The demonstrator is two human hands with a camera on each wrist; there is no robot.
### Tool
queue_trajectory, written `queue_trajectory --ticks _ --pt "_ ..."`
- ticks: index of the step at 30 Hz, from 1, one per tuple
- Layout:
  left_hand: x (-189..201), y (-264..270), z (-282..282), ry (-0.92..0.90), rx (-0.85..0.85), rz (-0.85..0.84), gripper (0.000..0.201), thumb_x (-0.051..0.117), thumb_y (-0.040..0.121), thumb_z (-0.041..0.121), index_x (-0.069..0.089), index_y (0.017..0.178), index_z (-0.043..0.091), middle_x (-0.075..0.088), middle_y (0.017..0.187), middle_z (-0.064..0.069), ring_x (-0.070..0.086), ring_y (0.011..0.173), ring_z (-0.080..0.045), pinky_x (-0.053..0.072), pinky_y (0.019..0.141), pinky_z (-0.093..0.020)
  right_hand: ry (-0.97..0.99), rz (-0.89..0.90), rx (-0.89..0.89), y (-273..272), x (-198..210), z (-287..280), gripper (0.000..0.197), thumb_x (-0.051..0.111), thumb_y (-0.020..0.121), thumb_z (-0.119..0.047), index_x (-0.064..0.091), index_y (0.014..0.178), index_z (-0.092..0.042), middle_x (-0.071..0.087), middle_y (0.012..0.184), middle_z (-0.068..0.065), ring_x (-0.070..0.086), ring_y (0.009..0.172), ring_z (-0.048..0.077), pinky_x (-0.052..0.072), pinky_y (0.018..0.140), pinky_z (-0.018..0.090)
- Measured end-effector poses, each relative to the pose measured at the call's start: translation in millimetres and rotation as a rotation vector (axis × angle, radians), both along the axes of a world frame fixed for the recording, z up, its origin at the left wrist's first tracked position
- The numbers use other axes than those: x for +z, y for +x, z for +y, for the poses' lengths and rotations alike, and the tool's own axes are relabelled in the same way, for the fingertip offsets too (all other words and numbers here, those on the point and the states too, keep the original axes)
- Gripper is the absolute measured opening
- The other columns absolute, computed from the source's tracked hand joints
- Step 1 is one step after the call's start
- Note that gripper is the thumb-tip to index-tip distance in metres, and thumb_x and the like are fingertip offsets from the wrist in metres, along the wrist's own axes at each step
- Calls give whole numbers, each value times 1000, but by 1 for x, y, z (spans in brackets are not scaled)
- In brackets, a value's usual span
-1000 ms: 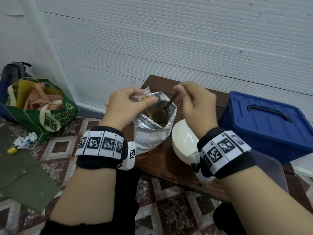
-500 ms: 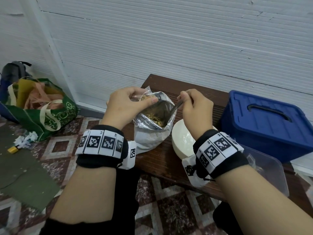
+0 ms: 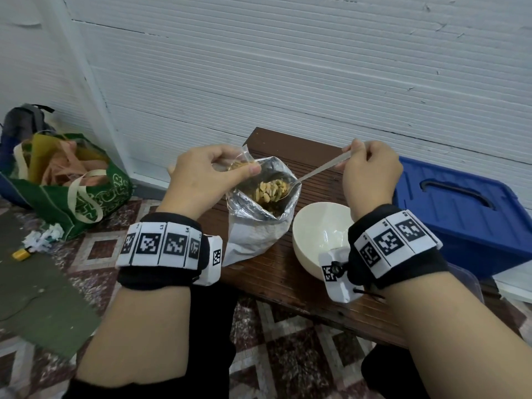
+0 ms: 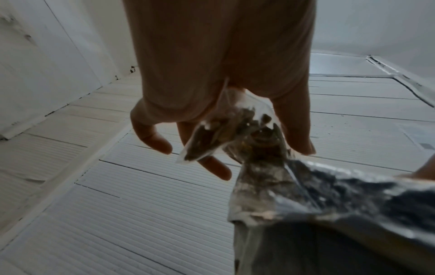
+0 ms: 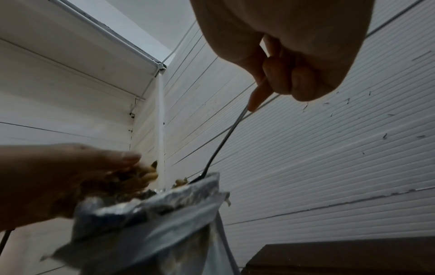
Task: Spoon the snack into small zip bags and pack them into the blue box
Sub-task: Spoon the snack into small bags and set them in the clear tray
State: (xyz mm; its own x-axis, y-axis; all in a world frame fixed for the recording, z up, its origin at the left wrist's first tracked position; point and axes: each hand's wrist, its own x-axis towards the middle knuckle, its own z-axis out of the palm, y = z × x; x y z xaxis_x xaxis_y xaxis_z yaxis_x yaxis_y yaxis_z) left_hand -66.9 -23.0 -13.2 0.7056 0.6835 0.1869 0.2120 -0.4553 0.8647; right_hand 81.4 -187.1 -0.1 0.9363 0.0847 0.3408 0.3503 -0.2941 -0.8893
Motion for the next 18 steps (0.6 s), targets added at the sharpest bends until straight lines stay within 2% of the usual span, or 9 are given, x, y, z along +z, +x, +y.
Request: queue_trajectory --ticks 2,5,7,8,11,14,16,18 --pt "0 -1 2 15 -19 33 40 67 46 84 64 77 59 64 83 33 61 98 -6 47 93 -57 -1 -17 -27 4 8 -2 30 44 99 -23 67 88 -7 69 83 6 60 75 10 39 57 3" --pt "2 -1 1 50 -30 49 46 66 43 85 63 71 49 65 81 27 61 101 -7 40 102 -52 3 -47 -60 9 20 -5 32 43 99 -23 68 87 -8 70 84 6 60 78 11 40 60 9" --pt "4 -1 -2 69 -40 74 45 71 46 82 59 71 47 63 84 27 60 103 -6 37 106 -50 22 -48 -64 10 28 -5 31 43 99 -24 68 87 -11 70 83 9 62 80 13 43 66 17" --pt "5 -1 -3 77 -47 85 43 71 47 80 58 72 47 63 84 28 60 103 -5 36 106 -50 28 -45 -63 10 30 -4 31 43 99 -24 68 88 -11 70 84 10 62 80 13 44 65 18" --pt "4 2 -6 97 -68 105 45 69 45 80 57 75 49 62 83 31 59 104 -3 36 107 -49 27 -26 -27 8 35 2 30 43 100 -23 68 87 -10 71 86 10 63 80 14 43 64 12" --pt "3 6 -10 87 -83 111 45 72 44 78 57 75 49 61 83 31 59 104 -4 38 106 -48 17 -23 23 4 35 11 28 44 99 -22 64 82 -13 71 86 10 66 80 17 47 69 17" --pt "1 8 -12 80 -101 125 46 72 43 79 58 75 49 62 83 28 60 102 -6 42 102 -48 4 -22 52 1 35 15 28 44 100 -23 64 82 -13 70 83 9 65 74 15 47 65 14" --pt "-2 11 -12 46 -118 117 54 67 37 87 61 78 52 65 85 25 62 99 -7 47 96 -49 -5 -25 79 -1 35 19 28 45 100 -22 65 83 -12 69 80 7 64 69 11 48 63 11"
